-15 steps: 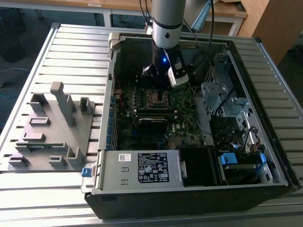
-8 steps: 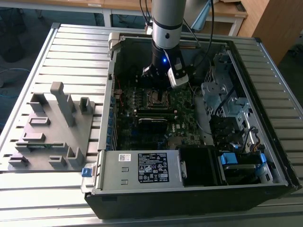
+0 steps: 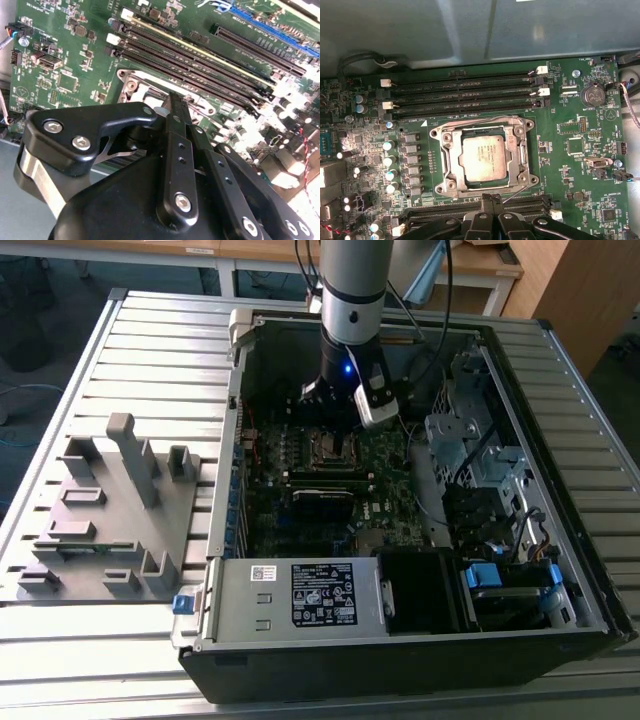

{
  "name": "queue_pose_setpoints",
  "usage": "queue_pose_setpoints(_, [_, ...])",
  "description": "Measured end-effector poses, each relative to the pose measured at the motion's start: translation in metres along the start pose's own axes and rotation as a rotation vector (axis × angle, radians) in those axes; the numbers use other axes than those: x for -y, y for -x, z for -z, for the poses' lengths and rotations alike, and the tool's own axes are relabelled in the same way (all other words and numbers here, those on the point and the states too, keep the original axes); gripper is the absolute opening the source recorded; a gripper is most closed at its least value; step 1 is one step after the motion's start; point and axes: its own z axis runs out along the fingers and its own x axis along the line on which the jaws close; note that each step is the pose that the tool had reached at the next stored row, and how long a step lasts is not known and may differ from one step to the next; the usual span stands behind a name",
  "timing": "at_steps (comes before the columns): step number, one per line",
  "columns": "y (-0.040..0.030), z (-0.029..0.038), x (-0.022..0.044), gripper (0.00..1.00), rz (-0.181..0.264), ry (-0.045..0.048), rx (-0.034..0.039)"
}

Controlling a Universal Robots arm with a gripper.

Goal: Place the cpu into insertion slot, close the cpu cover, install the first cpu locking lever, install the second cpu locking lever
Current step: 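Install the second cpu locking lever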

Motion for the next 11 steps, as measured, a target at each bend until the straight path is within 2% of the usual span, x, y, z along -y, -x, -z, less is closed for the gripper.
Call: queue_pose_setpoints(11, [0.0003,0.0,0.0025,0.1,0.0,0.0,0.0])
